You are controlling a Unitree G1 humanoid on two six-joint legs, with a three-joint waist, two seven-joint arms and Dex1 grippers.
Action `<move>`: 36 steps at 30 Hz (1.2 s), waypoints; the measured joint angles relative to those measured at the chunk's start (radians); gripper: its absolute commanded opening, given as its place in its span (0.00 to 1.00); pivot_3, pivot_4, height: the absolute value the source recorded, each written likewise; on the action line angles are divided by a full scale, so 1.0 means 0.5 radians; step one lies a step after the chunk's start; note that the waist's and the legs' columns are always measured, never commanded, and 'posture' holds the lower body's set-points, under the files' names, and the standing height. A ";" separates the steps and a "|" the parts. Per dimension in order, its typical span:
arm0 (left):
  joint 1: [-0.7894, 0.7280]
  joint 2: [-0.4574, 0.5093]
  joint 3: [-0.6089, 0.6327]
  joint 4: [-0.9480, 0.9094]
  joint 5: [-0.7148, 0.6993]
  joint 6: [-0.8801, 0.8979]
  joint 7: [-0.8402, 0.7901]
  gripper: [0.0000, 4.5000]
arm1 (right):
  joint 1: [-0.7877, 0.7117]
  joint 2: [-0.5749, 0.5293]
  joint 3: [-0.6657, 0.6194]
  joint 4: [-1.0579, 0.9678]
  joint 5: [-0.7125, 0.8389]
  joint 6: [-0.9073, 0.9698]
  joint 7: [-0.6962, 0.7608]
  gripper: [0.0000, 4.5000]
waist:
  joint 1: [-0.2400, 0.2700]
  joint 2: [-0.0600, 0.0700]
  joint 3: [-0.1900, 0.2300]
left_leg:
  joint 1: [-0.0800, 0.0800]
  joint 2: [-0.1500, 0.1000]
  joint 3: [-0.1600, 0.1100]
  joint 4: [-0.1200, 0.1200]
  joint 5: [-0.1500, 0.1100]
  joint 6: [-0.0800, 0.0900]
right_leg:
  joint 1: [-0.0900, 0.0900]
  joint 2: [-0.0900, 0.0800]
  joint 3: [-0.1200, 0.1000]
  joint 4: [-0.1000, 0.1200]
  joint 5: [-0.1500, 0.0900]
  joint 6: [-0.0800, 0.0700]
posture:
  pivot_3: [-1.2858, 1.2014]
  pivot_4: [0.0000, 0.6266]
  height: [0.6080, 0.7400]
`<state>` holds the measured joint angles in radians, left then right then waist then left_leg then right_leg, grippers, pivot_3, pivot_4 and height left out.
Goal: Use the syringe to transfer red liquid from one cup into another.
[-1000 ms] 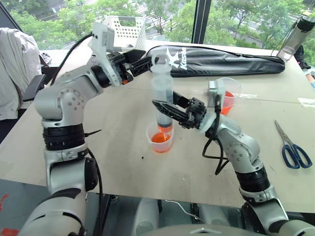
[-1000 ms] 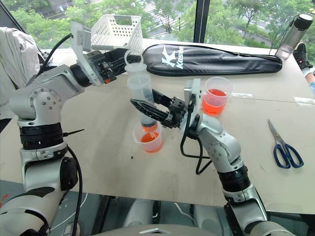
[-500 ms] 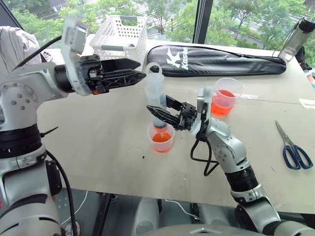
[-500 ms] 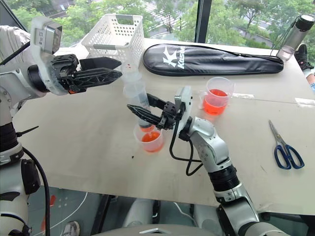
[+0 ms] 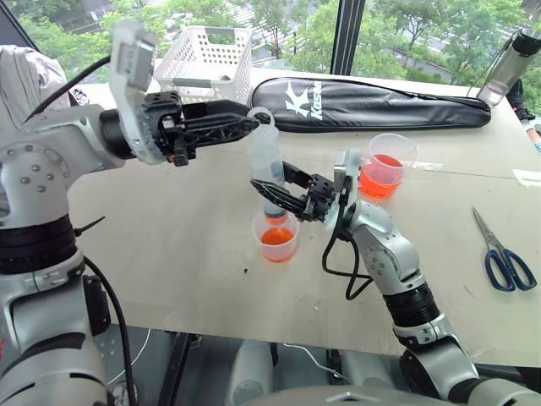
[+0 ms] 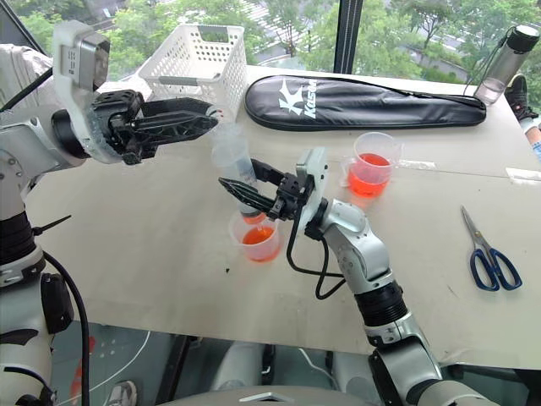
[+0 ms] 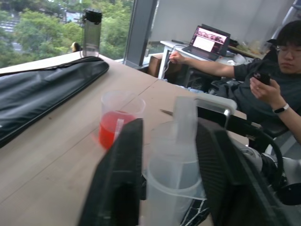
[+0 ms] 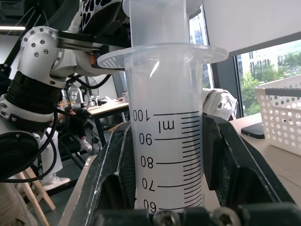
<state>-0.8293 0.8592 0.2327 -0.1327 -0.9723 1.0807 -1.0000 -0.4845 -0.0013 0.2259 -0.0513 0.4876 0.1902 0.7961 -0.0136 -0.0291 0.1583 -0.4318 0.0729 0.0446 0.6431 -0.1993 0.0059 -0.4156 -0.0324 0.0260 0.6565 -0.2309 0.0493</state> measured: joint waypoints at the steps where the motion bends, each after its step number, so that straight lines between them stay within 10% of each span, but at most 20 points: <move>1: 0.000 -0.002 -0.012 -0.013 0.006 -0.016 0.002 0.00 | 0.000 0.001 -0.003 0.007 -0.004 0.000 0.000 0.34 | -0.001 0.000 0.000 | 0.000 0.000 0.000 0.000 0.000 0.000 | 0.000 0.000 0.000 0.000 0.000 0.000 | 0.52 0.24 0.88; 36: -0.061 0.156 -0.326 0.263 0.350 -0.397 -0.750 0.00 | 0.005 -0.046 0.019 0.021 0.015 0.058 0.150 0.34 | -0.004 -0.001 0.001 | 0.000 0.001 0.001 -0.002 0.000 0.000 | -0.003 0.001 0.001 0.001 -0.003 -0.004 | 0.52 0.24 0.88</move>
<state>-0.8599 0.9374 0.0695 -0.0014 -0.7974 0.8821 -1.3752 -0.4820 -0.0245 0.2355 -0.0406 0.4952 0.2193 0.8713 -0.0154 -0.0294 0.1587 -0.4320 0.0732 0.0452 0.6420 -0.1993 0.0060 -0.4172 -0.0318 0.0265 0.6570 -0.2322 0.0473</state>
